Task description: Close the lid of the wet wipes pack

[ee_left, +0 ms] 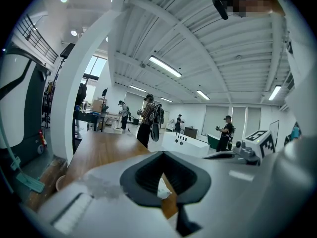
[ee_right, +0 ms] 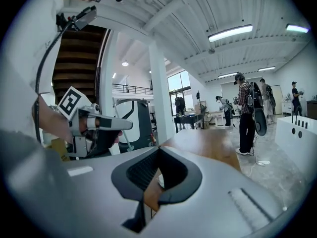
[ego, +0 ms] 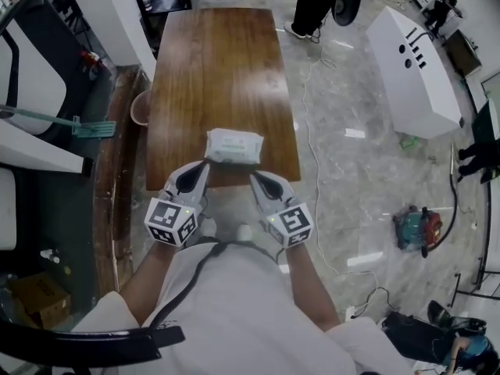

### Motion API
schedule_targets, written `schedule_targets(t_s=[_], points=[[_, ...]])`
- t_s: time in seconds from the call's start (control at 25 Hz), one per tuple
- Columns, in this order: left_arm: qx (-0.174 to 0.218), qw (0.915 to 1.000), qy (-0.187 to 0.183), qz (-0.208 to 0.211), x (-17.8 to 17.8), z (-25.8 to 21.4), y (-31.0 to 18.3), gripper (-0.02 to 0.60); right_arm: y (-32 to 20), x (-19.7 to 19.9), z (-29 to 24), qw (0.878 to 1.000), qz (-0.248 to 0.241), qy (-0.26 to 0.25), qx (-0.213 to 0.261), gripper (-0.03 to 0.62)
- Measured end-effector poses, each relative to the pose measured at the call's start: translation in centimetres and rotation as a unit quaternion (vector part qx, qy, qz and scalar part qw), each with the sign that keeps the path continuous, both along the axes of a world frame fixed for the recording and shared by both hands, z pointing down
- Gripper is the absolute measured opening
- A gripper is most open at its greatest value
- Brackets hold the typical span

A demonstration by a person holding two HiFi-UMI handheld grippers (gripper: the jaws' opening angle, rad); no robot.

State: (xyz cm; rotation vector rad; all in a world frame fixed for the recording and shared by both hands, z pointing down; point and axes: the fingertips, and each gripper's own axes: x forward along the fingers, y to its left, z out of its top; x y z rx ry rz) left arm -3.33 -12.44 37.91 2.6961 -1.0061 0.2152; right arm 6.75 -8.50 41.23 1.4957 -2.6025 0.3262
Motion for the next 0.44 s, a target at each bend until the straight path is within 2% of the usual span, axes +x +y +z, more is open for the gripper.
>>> schedule_targets(t_s=[0.44], points=[[0.007,0.9999,0.003,0.009,-0.4,-1.1,0.7,0.003,1.3,0.1,-2.5,0.999,0.026,-0.028,0.012,0.008]])
